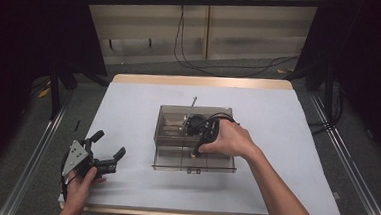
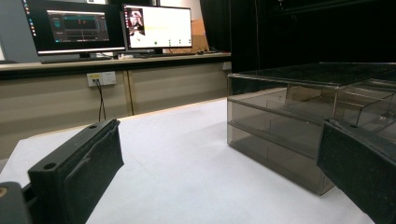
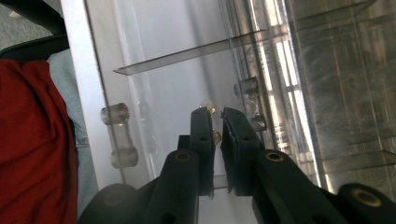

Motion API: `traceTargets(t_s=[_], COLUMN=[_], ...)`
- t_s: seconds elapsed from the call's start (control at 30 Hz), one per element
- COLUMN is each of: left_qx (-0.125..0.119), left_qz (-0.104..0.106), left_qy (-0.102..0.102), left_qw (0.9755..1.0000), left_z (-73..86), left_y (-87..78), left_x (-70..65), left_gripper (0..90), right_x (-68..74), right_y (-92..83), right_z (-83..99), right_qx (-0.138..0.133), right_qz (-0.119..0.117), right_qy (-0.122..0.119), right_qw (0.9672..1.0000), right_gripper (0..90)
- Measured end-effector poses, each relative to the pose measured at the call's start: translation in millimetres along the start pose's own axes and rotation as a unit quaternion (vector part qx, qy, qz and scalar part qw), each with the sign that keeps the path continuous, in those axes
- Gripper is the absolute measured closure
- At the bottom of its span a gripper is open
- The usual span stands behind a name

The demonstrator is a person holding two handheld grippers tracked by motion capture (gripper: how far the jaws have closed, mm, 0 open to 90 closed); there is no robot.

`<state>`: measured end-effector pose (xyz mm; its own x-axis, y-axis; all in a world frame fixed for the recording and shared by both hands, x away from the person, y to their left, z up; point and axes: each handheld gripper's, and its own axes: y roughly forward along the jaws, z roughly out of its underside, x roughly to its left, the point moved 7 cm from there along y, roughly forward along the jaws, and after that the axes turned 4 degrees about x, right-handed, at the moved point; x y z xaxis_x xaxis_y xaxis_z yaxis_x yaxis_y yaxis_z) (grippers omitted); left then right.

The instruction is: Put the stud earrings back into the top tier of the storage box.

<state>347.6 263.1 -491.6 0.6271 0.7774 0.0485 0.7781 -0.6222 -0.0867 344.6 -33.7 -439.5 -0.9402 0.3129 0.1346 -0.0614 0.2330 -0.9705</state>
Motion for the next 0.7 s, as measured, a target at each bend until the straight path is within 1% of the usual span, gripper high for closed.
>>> traceTargets(t_s=[0.03,0.07,0.17,0.2,0.27,0.33,0.37,0.4,0.43,0.47,0.53,0.57,0.6,0.63,0.67,0.7], left_qx=[0.0,0.0,0.0,0.0,0.0,0.0,0.0,0.0,0.0,0.0,-0.001,-0.001,0.0,-0.001,0.0,0.0], left_qz=[0.0,0.0,0.0,0.0,0.0,0.0,0.0,-0.001,-0.001,-0.001,-0.002,-0.001,-0.001,-0.001,-0.002,-0.001], left_qy=[0.0,0.0,0.0,0.0,0.0,0.0,0.0,-0.001,0.0,-0.001,-0.002,-0.001,0.0,0.0,-0.002,0.0], left_qw=[1.0,1.0,1.0,1.0,1.0,1.0,1.0,1.0,1.0,1.0,1.0,1.0,1.0,1.0,1.0,1.0], left_z=[0.0,0.0,0.0,0.0,0.0,0.0,0.0,-0.1,-0.1,-0.1,-0.1,-0.1,-0.1,-0.1,-0.1,-0.1], left_y=[0.0,0.0,0.0,0.0,0.1,0.0,0.0,0.2,0.2,0.2,0.2,0.2,0.1,0.2,0.2,0.2], left_x=[0.1,0.1,-0.1,-0.1,-0.1,-0.1,0.0,0.1,0.1,0.1,-0.1,-0.1,-0.1,0.0,-0.2,0.0], left_gripper=[0.4,0.4,0.4,0.4,0.4,0.4,0.4,0.4,0.4,0.4,0.4,0.4,0.4,0.4,0.4,0.4], right_x=[1.5,1.7,4.6,4.6,3.1,2.8,2.0,2.3,2.3,2.3,5.4,6.2,7.3,7.5,7.8,6.9], right_y=[-0.8,-2.2,-11.8,-11.8,-17.0,-19.3,-20.0,-21.8,-21.8,-23.2,-26.6,-28.7,-31.4,-32.7,-34.9,-36.9], right_z=[0.2,0.6,2.8,2.8,5.9,12.2,15.5,23.2,23.2,26.5,33.0,35.9,40.6,43.5,47.7,51.4], right_qx=[-0.002,-0.006,-0.033,-0.033,-0.064,-0.081,-0.094,-0.113,-0.113,-0.128,-0.149,-0.163,-0.178,-0.187,-0.2,-0.219], right_qz=[0.001,0.002,0.008,0.008,0.012,0.008,0.01,0.007,0.007,0.006,0.0,0.005,0.008,0.011,0.016,0.021], right_qy=[0.004,-0.003,0.007,0.007,0.006,0.008,0.013,0.018,0.018,0.015,0.01,0.009,0.015,0.015,0.024,0.032], right_qw=[1.0,1.0,0.9994,0.9994,0.9979,0.9966,0.9954,0.9935,0.9935,0.9917,0.9888,0.9865,0.9839,0.9822,0.9793,0.9749], right_gripper=[81.6,81.2,79.9,79.9,78.6,76.5,76.4,75.8,75.8,75.6,74.0,73.0,72.1,70.6,68.3,67.2])
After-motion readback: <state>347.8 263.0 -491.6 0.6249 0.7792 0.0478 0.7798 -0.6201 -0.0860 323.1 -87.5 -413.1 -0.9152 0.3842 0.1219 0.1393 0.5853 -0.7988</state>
